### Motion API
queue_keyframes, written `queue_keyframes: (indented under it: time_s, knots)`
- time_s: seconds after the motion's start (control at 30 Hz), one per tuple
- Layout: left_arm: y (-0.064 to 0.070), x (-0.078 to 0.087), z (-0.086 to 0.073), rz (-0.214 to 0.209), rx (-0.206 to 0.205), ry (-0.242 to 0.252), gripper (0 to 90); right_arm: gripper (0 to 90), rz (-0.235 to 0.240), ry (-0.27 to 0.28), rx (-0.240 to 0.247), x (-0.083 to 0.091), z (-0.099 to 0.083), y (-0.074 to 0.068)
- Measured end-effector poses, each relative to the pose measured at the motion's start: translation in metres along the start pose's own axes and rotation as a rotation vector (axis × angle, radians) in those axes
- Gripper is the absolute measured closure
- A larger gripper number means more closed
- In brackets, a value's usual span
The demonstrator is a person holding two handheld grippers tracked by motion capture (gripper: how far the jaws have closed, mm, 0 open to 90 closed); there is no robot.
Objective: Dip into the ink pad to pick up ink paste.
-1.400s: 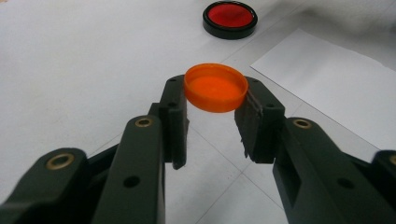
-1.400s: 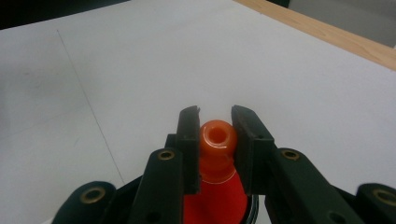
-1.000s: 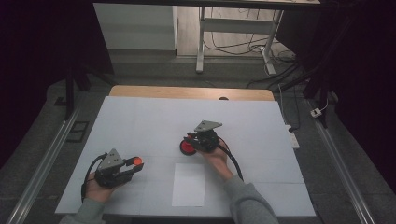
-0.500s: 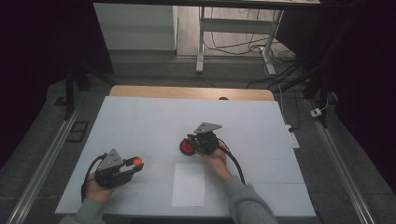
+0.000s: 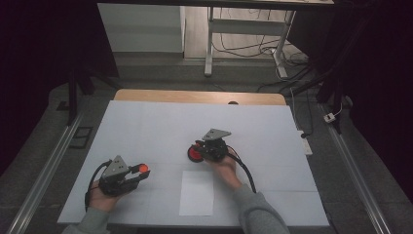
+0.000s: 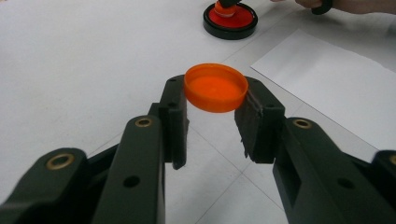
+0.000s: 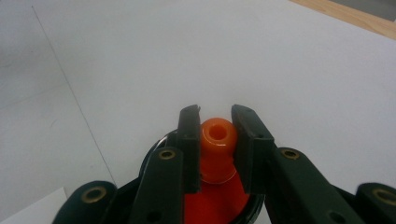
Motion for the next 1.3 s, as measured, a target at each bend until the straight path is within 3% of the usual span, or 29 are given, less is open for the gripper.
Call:
queue_keyframes:
  time_s: [0.67,0.83,0.93,1.0,1.3]
  knots:
    - [-0.001,0.002,0.001,0.001,-0.001,0.006,64.6,73.0,-0.021,0.019,0.0,0.0,-0.001,-0.002]
    - [-0.002,0.002,0.001,0.002,0.002,0.009,64.6,72.5,0.013,0.024,-0.058,0.001,-0.001,0.003]
    - [-0.002,0.003,0.001,-0.003,0.007,0.015,64.6,72.5,0.022,0.109,-0.102,0.01,0.01,0.007]
    - [-0.003,0.003,0.001,-0.006,0.012,0.015,64.6,72.6,0.023,0.15,-0.09,0.02,0.02,0.006]
    - [-0.004,0.002,0.001,-0.002,0.014,0.013,64.6,72.6,0.038,0.177,-0.079,0.038,0.031,0.005]
Point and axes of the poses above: each handheld gripper's, and its own axes: x roughly backward along the jaws, z roughly out of its top, y roughly to its right, the point moved 5 cm from there along -x, roughly forward along the jaws, and after that the axes turned 4 degrees about x, right-handed, at the moved point
